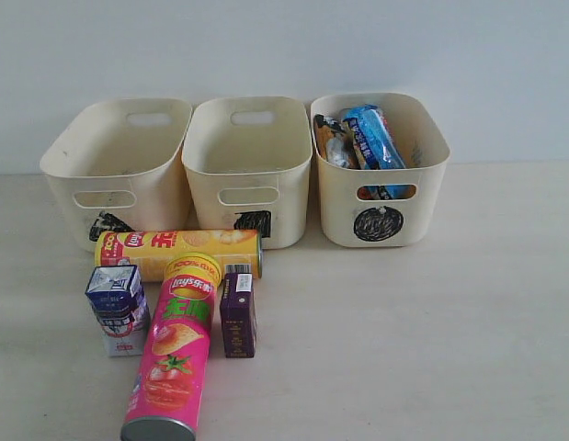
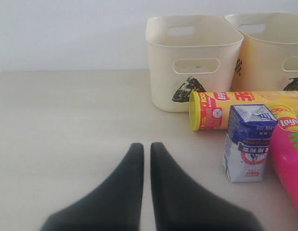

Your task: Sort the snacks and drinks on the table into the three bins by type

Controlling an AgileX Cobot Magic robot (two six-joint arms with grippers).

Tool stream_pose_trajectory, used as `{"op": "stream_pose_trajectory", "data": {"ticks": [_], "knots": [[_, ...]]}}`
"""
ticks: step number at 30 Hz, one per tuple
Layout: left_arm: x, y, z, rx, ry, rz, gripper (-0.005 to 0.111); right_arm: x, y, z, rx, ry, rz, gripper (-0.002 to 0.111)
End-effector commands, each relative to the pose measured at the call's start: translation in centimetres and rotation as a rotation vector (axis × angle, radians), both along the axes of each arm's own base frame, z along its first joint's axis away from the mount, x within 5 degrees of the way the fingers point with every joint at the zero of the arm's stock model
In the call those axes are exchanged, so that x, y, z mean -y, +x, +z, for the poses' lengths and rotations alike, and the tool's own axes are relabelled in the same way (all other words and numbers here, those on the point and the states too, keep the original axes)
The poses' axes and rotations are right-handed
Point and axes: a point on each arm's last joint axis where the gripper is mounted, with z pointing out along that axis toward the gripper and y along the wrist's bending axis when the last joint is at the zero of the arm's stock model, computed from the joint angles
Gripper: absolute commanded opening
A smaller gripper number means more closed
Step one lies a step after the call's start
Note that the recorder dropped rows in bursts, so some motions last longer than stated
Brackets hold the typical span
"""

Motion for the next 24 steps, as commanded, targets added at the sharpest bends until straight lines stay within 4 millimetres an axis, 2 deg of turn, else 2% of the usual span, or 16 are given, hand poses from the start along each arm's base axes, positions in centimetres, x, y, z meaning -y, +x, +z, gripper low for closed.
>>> {"op": "stream_pose_trajectory", "data": {"ticks": [1,5,11,14,24], "knots": [[0.0,0.0,-0.1,0.000,-0.005,-0.005,0.004,0.0,-0.1,-0.1,0.004,0.018,-0.004,0.000],[0.0,0.0,-0.1,0.000,-0.005,-0.005,0.004,0.1,-0.5,-0.3,0.025,0.023,-0.022,0.000],[0.0,0.0,-0.1,0.000,-0.005,-0.005,0.004,0.3,-1.0,-2.2,0.034,0.042,-0.040,0.000],[0.0,0.0,-0.1,0.000,-0.005,-0.005,0.004,0.3,-1.3,-1.9,0.081,0.044,-0.039,0.000],[0.0,0.0,-0.1,0.000,-0.005,-0.005,0.004,0.3,-1.3,-2.1,0.063,0.007,-0.030,0.000]]}}
